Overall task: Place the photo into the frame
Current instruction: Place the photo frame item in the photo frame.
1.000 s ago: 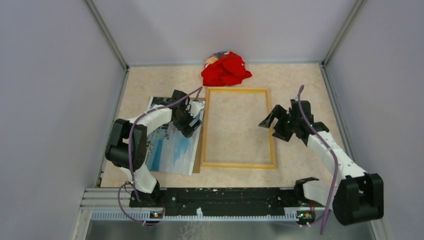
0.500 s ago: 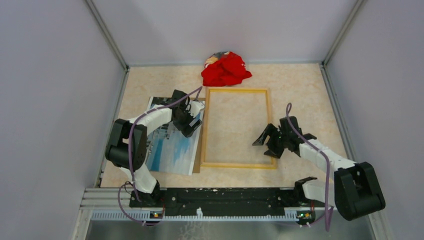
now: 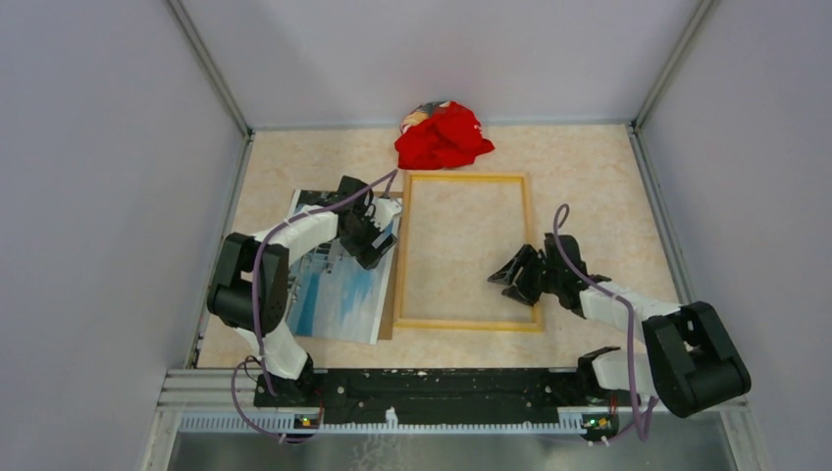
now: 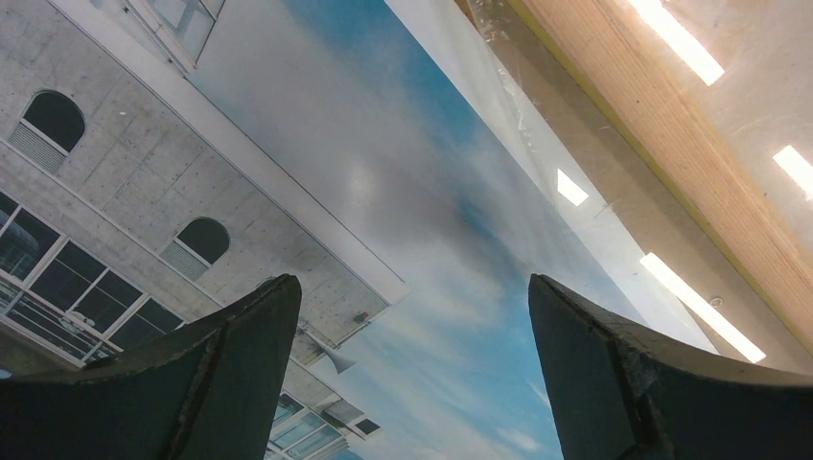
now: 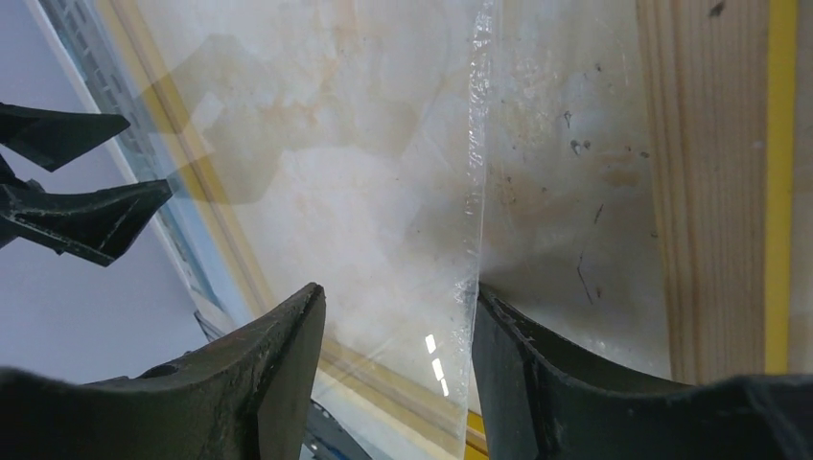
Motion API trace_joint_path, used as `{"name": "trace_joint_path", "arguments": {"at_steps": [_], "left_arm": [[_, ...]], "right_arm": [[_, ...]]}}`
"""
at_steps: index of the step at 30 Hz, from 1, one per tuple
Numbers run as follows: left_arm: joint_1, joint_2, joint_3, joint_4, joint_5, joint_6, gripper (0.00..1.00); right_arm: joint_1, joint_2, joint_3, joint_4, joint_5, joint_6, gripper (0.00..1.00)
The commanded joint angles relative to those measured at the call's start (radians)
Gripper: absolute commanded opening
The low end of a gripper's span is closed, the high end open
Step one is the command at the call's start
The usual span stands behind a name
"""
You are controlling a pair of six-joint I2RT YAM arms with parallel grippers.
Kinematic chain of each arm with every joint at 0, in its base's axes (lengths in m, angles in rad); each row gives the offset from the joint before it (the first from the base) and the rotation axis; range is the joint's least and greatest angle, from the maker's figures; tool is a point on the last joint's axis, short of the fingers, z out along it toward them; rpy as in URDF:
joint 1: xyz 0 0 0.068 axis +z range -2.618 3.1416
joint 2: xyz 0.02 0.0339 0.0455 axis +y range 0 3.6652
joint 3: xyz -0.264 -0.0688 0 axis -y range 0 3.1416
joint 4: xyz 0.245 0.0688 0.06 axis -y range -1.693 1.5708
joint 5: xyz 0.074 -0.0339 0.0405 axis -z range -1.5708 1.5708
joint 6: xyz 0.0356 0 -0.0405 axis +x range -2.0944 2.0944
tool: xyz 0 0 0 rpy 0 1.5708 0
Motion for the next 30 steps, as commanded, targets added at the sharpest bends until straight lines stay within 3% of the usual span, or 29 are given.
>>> {"name": "trace_joint_path", "arguments": {"at_steps": [1,7,14,18,30], "left_arm": [[-0.011,0.005,0.035,0.002,0.005,-0.009,0.94],[-0.02,0.007,0.039,-0.003,0.007,-0.013,0.94],[-0.025,0.008,0.028,-0.002,0.012,-0.01,0.94],[-0.026,0.007,0.03,-0.007,0.017,-0.008,0.94],[-0.028,0.012,0.045,-0.019,0.044,-0.014,0.93]], "right_arm": [[0.018,0.022,-0.046,0.151,0.001,0.024,0.56],[0.022,0.036,-0.103,0.293,-0.014,0.075,0.51],[0.022,0.051,-0.251,0.66,-0.027,0.214,0.44],[0.022,0.074,-0.266,0.785,-0.063,0.247,0.42],[0.034,0.064,-0.237,0.843,-0.051,0.277,0.22]]}}
